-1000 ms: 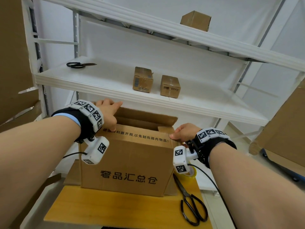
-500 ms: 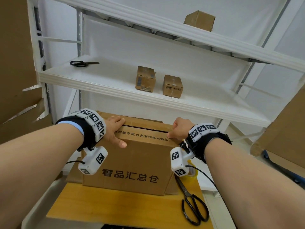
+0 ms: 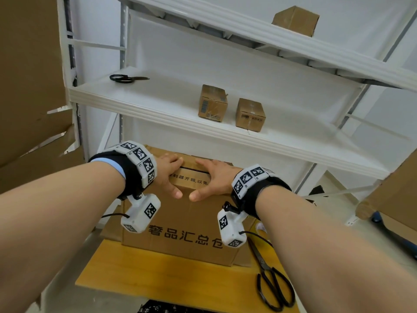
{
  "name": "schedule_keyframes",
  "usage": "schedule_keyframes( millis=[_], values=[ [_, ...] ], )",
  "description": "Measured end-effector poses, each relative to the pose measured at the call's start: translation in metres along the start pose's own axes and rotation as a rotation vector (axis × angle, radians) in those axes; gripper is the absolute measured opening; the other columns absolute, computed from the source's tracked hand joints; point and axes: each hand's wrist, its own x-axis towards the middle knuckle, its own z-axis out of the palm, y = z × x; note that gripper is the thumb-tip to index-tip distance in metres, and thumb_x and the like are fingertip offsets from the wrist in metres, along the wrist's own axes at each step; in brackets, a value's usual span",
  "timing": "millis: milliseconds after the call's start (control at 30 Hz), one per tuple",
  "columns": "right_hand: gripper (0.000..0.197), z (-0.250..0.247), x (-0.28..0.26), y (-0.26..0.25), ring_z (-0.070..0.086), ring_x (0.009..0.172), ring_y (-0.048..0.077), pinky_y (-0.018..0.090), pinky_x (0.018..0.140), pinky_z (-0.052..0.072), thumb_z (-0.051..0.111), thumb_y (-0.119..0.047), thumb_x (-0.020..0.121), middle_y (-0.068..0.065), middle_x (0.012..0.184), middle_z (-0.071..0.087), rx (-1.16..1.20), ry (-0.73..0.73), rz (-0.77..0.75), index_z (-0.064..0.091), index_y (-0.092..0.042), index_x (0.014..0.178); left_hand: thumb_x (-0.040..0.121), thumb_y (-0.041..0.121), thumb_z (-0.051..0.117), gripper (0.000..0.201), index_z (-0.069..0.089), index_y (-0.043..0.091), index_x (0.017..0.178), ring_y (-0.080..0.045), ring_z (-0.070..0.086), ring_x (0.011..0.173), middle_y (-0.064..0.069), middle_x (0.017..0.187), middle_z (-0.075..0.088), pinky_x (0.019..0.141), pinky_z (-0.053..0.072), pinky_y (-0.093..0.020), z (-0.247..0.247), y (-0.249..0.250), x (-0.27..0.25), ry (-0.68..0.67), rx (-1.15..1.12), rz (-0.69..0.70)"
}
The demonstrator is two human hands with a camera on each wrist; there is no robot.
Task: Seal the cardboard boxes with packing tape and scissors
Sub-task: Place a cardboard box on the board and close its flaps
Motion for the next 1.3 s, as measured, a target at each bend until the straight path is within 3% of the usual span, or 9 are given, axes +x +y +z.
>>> schedule_keyframes(
  millis=[200, 500, 667, 867, 933, 1033, 1100, 1300],
  values=[
    [0.132, 0.008, 0.006, -0.013, -0.012, 0.151, 0.035, 0.065, 0.118, 0.007, 0.067, -0.088, 0.054, 0.011, 0.165, -0.015, -0.056, -0.017, 0.025, -0.013, -0.048, 0.152, 0.073, 0.071, 0.065, 0.12, -0.01, 0.024, 0.155, -0.021, 0.012, 0.148, 0.009, 0.162, -0.012, 0.117, 0.019, -0.04, -0.005, -0.007, 0.0, -0.04, -0.032, 0.002],
    [0.134, 0.001, 0.016, -0.018, -0.022, 0.149, 0.037, 0.068, 0.116, 0.001, 0.068, -0.086, 0.055, 0.011, 0.162, -0.025, -0.113, -0.099, 0.001, -0.019, -0.05, 0.15, 0.08, 0.053, 0.07, 0.111, -0.009, 0.027, 0.154, -0.019, 0.019, 0.146, 0.013, 0.161, -0.011, 0.117, 0.022, -0.038, -0.007, -0.014, 0.002, -0.082, -0.019, -0.001],
    [0.135, -0.002, 0.022, -0.018, -0.015, 0.15, 0.04, 0.069, 0.115, 0.005, 0.067, -0.089, 0.051, 0.012, 0.164, -0.016, -0.144, -0.122, 0.006, -0.017, -0.052, 0.149, 0.081, 0.048, 0.071, 0.106, -0.002, 0.027, 0.156, -0.02, 0.026, 0.142, 0.012, 0.16, 0.001, 0.113, 0.025, -0.036, -0.01, -0.014, 0.001, -0.084, -0.018, 0.003],
    [0.131, -0.011, 0.021, -0.021, 0.011, 0.148, 0.038, 0.061, 0.113, 0.025, 0.073, -0.085, 0.048, 0.01, 0.161, 0.007, -0.107, -0.115, -0.015, -0.007, -0.057, 0.148, 0.079, 0.049, 0.073, 0.108, 0.0, 0.028, 0.156, -0.019, 0.029, 0.141, 0.011, 0.159, 0.006, 0.114, 0.028, -0.036, -0.013, -0.013, -0.002, -0.063, -0.018, -0.006],
    [0.13, -0.01, 0.021, -0.02, 0.011, 0.149, 0.038, 0.061, 0.113, 0.026, 0.074, -0.085, 0.047, 0.009, 0.162, 0.004, -0.077, -0.117, -0.012, -0.006, -0.059, 0.147, 0.077, 0.049, 0.074, 0.113, -0.005, 0.027, 0.155, -0.019, 0.02, 0.145, 0.01, 0.161, 0.001, 0.118, 0.022, -0.039, -0.008, -0.015, -0.001, -0.064, -0.039, -0.002],
    [0.131, -0.007, 0.021, -0.02, -0.001, 0.151, 0.039, 0.063, 0.117, 0.017, 0.072, -0.087, 0.048, 0.009, 0.165, -0.011, -0.068, -0.127, 0.001, -0.011, -0.061, 0.145, 0.081, 0.047, 0.071, 0.116, -0.016, 0.022, 0.152, -0.016, -0.01, 0.149, 0.005, 0.161, -0.017, 0.121, 0.002, -0.046, 0.002, -0.012, 0.001, -0.067, 0.006, 0.01],
    [0.131, -0.005, 0.021, -0.02, -0.006, 0.151, 0.039, 0.064, 0.118, 0.011, 0.069, -0.089, 0.048, 0.011, 0.164, -0.018, -0.096, -0.127, 0.01, -0.015, -0.061, 0.144, 0.084, 0.044, 0.069, 0.114, -0.019, 0.019, 0.151, -0.016, -0.016, 0.148, 0.003, 0.16, -0.021, 0.121, -0.003, -0.047, 0.005, -0.009, 0.001, -0.055, 0.031, 0.014],
    [0.123, -0.002, 0.016, -0.022, 0.012, 0.148, 0.037, 0.058, 0.115, 0.022, 0.07, -0.087, 0.051, 0.01, 0.162, 0.008, -0.118, -0.023, -0.013, -0.006, -0.063, 0.145, 0.086, 0.045, 0.067, 0.108, -0.014, 0.02, 0.153, -0.013, -0.014, 0.148, 0.004, 0.161, -0.016, 0.119, -0.005, -0.043, 0.001, -0.01, -0.007, -0.043, -0.078, 0.041]
  ],
)
